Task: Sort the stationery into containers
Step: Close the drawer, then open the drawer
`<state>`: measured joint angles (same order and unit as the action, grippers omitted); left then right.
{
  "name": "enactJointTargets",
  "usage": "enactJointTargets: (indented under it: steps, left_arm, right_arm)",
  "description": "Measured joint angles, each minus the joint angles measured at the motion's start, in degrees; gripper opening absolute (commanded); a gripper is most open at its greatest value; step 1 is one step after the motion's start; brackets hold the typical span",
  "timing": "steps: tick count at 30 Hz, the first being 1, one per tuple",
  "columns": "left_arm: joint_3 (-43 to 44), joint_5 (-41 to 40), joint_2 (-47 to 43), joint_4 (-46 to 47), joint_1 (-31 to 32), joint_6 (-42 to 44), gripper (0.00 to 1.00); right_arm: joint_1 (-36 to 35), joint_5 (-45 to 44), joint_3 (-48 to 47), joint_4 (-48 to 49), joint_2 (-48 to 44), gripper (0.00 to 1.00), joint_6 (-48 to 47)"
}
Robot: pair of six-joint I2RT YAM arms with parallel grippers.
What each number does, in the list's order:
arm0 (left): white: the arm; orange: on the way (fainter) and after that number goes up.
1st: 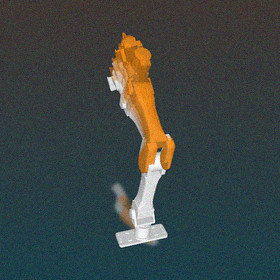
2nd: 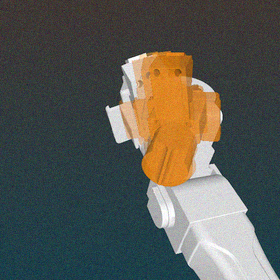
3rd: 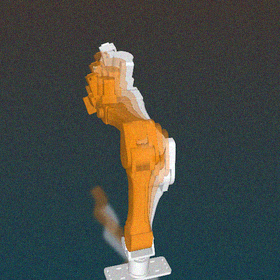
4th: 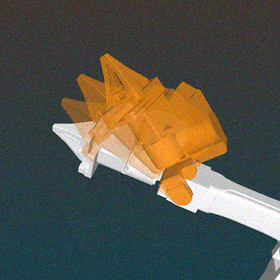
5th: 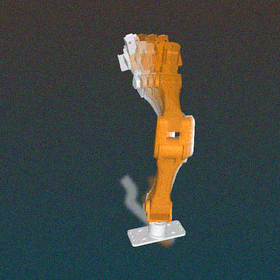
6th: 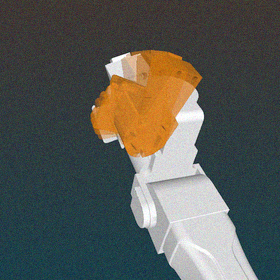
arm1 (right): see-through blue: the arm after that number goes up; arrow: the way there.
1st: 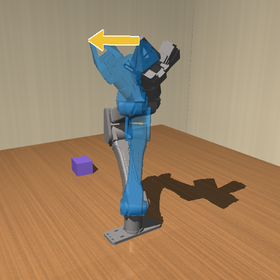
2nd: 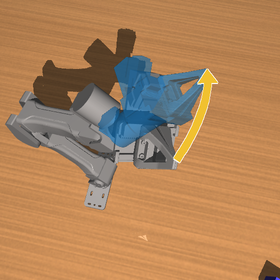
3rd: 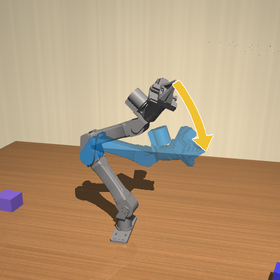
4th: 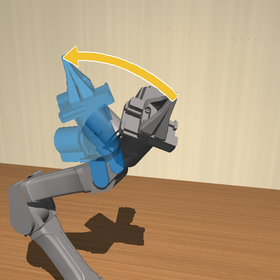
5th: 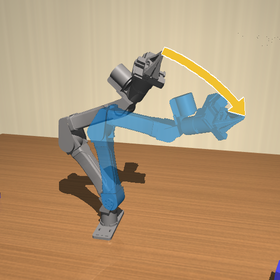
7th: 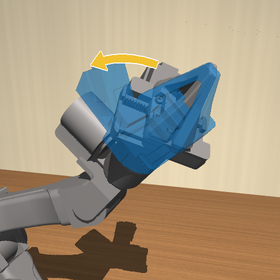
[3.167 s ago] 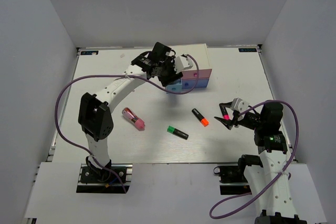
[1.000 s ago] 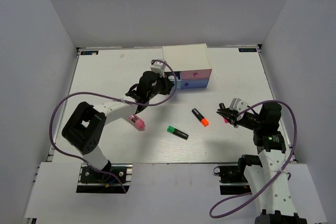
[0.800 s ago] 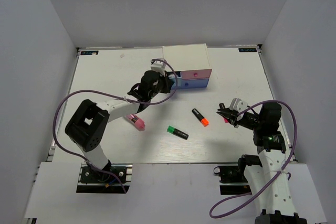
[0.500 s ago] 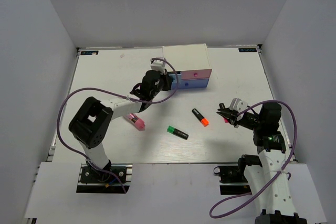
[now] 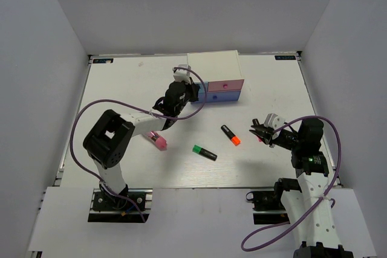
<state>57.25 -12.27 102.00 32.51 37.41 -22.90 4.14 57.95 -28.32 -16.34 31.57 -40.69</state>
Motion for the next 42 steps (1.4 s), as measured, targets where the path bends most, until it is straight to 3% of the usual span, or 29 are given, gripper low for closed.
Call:
enactJointTargets:
  steps: [12, 16, 17, 19, 21, 24, 26, 27, 29, 36, 42]
  left_arm:
    - [0.0, -0.4, 1.4, 0.6, 0.0, 1.1, 0.11]
    - [-0.7, 0.9, 1.1, 0.8, 0.0, 1.5, 0.25]
    - [-1.5, 1.9, 0.5, 0.9, 0.0, 1.6, 0.38]
    - [-4.0, 3.9, -1.7, 0.6, -0.1, 1.4, 0.5]
    - [-6.6, 6.3, -4.7, -0.2, -0.1, 0.5, 0.64]
    - [-9.1, 10.3, -10.9, -4.1, -0.1, -1.1, 0.77]
    - [-9.2, 12.2, -15.1, -7.6, -0.1, -1.8, 0.84]
    - [-9.2, 12.8, -17.8, -9.6, -0.1, -2.1, 0.94]
    - [-9.2, 12.8, -23.2, -14.1, -0.1, -2.4, 1.0]
    - [-11.7, 6.7, -41.8, -28.1, -0.6, -4.3, 1.0]
    - [-11.9, -1.9, -46.9, -40.5, -0.8, -6.6, 1.0]
  right_arm:
    - [0.0, -0.8, 0.0, 0.2, 0.0, 0.37, 0.3]
    - [0.0, -1.1, 0.0, 0.6, 0.0, 0.72, 1.6]
    - [0.0, -1.3, 0.1, 1.0, 0.0, 0.76, 2.2]
    - [0.0, -1.9, 0.2, 2.4, 0.2, 0.85, 4.1]
    - [0.0, -2.2, 0.2, 4.3, 0.9, 0.85, 6.1]
    - [0.0, -2.3, 0.1, 7.9, 4.0, 0.68, 11.3]
    - [0.0, -2.3, -0.4, 9.7, 8.2, 0.6, 15.3]
    - [0.0, -2.3, -1.0, 10.3, 10.8, 0.58, 17.3]
    - [-0.1, -2.5, -2.3, 12.2, 15.7, 0.52, 21.4]
    - [-3.7, -8.9, -7.4, 24.1, 29.6, 0.51, 41.8]
    - [-12.0, -18.0, -14.5, 32.0, 42.5, 0.51, 54.6]
